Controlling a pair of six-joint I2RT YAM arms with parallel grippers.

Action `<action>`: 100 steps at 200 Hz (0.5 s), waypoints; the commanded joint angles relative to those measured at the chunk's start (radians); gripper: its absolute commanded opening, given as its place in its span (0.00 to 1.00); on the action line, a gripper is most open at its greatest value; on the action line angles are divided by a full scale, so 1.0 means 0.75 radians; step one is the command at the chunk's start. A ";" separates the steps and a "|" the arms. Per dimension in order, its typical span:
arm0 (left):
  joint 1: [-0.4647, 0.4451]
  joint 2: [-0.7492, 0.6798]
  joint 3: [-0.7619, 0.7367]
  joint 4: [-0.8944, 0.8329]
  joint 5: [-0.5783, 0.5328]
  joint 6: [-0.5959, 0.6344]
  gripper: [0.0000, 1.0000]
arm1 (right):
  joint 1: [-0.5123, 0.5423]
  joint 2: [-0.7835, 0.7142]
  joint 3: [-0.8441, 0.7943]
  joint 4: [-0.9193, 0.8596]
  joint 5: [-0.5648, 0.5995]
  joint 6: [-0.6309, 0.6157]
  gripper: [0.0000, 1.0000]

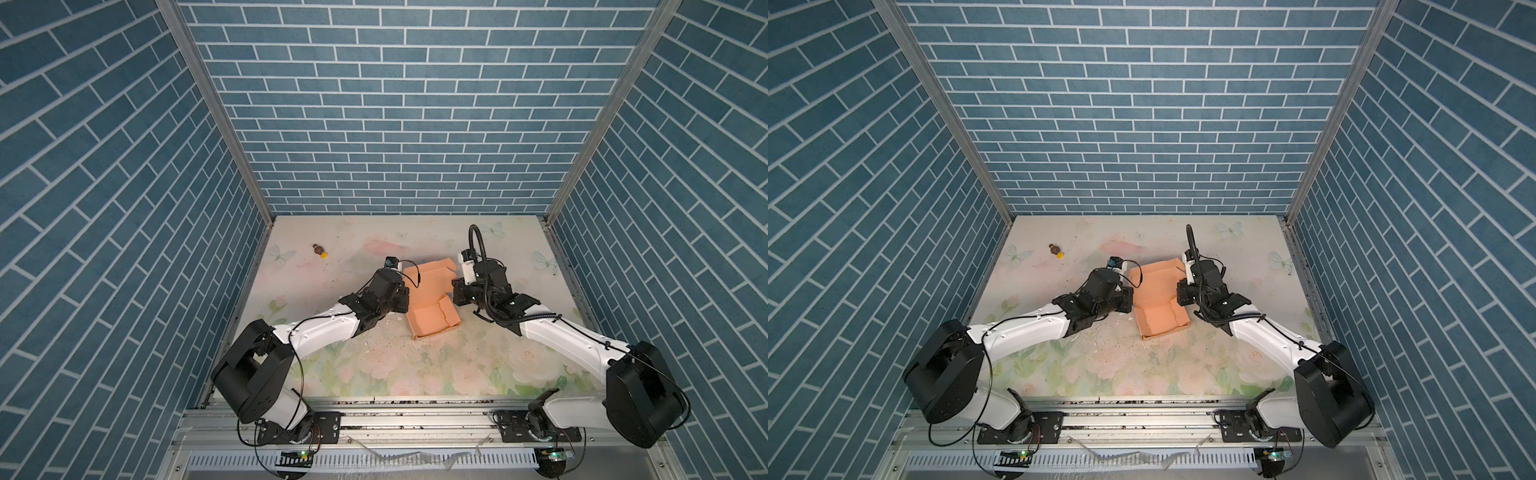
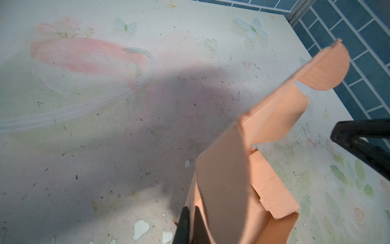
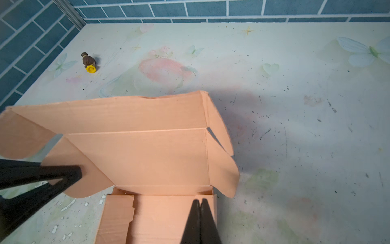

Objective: Fold the paper box

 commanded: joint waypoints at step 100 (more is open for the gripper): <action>-0.038 -0.049 0.048 -0.123 -0.036 0.190 0.01 | -0.177 0.217 0.703 -0.897 -0.294 -0.319 0.68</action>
